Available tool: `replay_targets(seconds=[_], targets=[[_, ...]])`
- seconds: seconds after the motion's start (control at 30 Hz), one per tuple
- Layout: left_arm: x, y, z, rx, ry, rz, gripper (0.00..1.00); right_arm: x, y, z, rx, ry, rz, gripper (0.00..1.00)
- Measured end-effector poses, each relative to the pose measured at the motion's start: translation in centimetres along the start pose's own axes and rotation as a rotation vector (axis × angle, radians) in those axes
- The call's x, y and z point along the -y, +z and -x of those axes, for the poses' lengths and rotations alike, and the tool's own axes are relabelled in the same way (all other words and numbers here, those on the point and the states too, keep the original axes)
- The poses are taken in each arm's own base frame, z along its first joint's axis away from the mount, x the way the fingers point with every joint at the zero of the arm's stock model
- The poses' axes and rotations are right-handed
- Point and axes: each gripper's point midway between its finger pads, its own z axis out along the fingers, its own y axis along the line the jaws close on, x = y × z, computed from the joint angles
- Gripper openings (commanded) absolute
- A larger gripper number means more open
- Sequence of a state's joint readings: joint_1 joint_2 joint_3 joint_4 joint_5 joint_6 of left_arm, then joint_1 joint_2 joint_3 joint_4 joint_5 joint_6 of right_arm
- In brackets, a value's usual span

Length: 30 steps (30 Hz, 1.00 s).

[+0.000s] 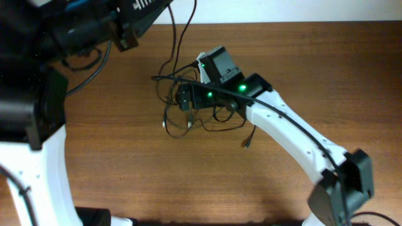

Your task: Untangle cables

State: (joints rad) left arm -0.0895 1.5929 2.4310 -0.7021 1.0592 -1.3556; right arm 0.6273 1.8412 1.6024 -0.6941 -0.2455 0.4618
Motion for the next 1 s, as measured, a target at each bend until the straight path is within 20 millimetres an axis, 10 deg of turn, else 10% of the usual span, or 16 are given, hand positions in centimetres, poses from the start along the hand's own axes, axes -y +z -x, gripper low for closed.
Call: replay_targets(seconds=[0.2,0.47,0.7,1.0], targets=[[2.7,-1.5,-2.4,-0.007,0.059,-0.034,0.0,2.8,1.5,-0.4,-0.016,0.096,-0.108,0.99],[2.3,-1.7,-3.2,-0.029,0.21,-0.018,0.0,11.8,-3.4,-0.4,-0.048,0.345,-0.275,0.98],[0.9,-1.6,-3.4,-0.047,0.253,0.019,0.0,7.5,-10.3,2.3,0.091,0.26,-0.073,0.99],[1.2,-1.7,-4.6,-0.11,0.276,-0.01,0.0,5.8,-10.3,2.8,0.095,0.244,0.015,0.98]])
